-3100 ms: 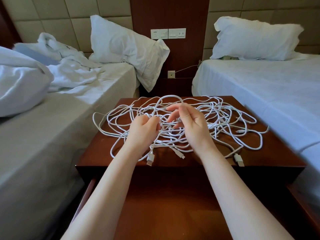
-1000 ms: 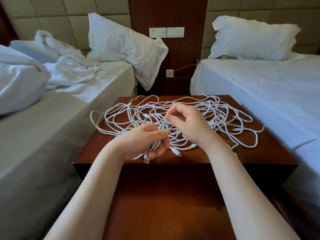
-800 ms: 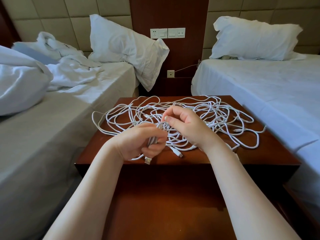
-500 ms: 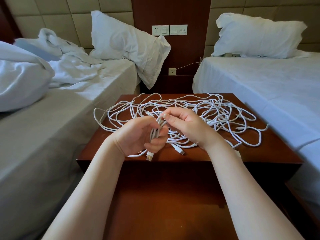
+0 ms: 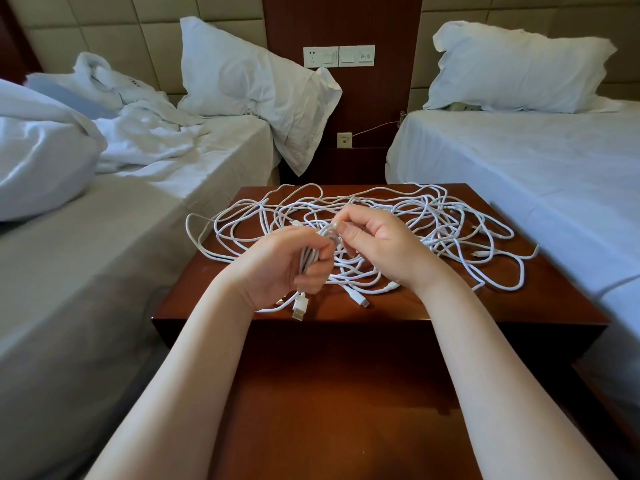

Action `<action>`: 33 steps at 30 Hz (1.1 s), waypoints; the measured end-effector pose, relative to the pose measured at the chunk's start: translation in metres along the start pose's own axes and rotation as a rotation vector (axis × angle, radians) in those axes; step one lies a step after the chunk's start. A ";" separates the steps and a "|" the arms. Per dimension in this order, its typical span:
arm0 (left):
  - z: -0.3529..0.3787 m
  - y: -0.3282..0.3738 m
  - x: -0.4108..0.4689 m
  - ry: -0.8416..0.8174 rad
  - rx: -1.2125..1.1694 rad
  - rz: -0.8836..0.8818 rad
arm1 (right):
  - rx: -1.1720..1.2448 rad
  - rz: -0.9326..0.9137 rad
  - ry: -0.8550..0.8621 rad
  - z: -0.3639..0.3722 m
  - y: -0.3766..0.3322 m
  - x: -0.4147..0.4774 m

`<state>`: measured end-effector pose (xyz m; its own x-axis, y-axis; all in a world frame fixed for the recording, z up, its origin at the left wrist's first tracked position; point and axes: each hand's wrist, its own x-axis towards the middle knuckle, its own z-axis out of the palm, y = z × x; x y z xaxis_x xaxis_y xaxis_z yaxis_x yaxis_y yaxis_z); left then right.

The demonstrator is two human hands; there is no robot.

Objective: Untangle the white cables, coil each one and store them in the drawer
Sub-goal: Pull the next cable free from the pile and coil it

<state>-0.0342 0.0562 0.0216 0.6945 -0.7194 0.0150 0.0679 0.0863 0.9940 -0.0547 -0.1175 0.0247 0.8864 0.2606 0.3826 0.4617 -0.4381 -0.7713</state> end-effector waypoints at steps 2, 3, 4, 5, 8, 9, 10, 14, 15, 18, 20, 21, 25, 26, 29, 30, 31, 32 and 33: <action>0.000 0.001 0.001 0.022 -0.058 -0.020 | -0.006 0.006 -0.012 0.002 0.000 0.000; -0.001 0.001 0.001 0.034 -0.082 -0.025 | -0.004 0.010 -0.018 0.003 -0.001 0.000; -0.001 0.002 0.002 0.057 -0.089 -0.031 | -0.008 0.015 -0.026 0.004 -0.001 0.000; -0.001 0.002 0.003 0.093 -0.082 -0.044 | -0.015 0.019 -0.034 0.005 -0.001 0.001; 0.004 0.001 0.006 0.239 -0.005 -0.083 | -0.060 0.008 -0.036 0.009 0.000 0.001; 0.008 0.001 0.007 0.292 0.036 -0.080 | -0.080 0.002 -0.033 0.009 0.000 0.001; 0.011 0.002 0.008 0.339 0.070 -0.074 | -0.089 0.000 -0.029 0.009 0.000 0.001; 0.019 0.005 0.008 0.454 0.116 -0.080 | -0.084 0.005 -0.036 0.007 0.000 0.000; 0.020 0.005 0.009 0.467 0.121 -0.087 | -0.083 0.013 -0.040 0.007 0.001 0.000; 0.019 0.004 0.010 0.488 0.120 -0.101 | -0.063 0.019 -0.041 0.008 0.003 0.000; 0.017 0.004 0.009 0.475 0.121 -0.111 | -0.038 0.024 -0.049 0.008 0.002 -0.001; 0.017 0.004 0.009 0.459 0.123 -0.116 | -0.026 0.026 -0.057 0.009 0.002 -0.001; 0.014 0.005 0.007 0.420 0.075 -0.119 | -0.007 0.015 -0.052 0.012 0.001 0.000; 0.014 0.005 0.007 0.412 0.063 -0.119 | 0.004 0.011 -0.048 0.014 0.002 0.000; 0.017 0.004 0.009 0.393 0.060 -0.130 | 0.021 0.009 -0.037 0.016 0.003 0.000; 0.019 0.003 0.010 0.410 0.054 -0.138 | 0.018 0.004 -0.032 0.017 0.003 0.000; 0.019 0.003 0.011 0.440 0.049 -0.147 | 0.010 -0.007 -0.020 0.018 0.002 0.000; 0.019 0.003 0.012 0.479 0.048 -0.150 | -0.003 -0.019 -0.004 0.018 0.002 0.000; 0.018 0.003 0.013 0.522 0.052 -0.144 | -0.017 -0.029 0.015 0.019 0.001 0.000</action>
<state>-0.0374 0.0347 0.0264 0.9453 -0.2819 -0.1642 0.1619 -0.0316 0.9863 -0.0547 -0.1018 0.0140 0.8728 0.2611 0.4124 0.4879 -0.4448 -0.7511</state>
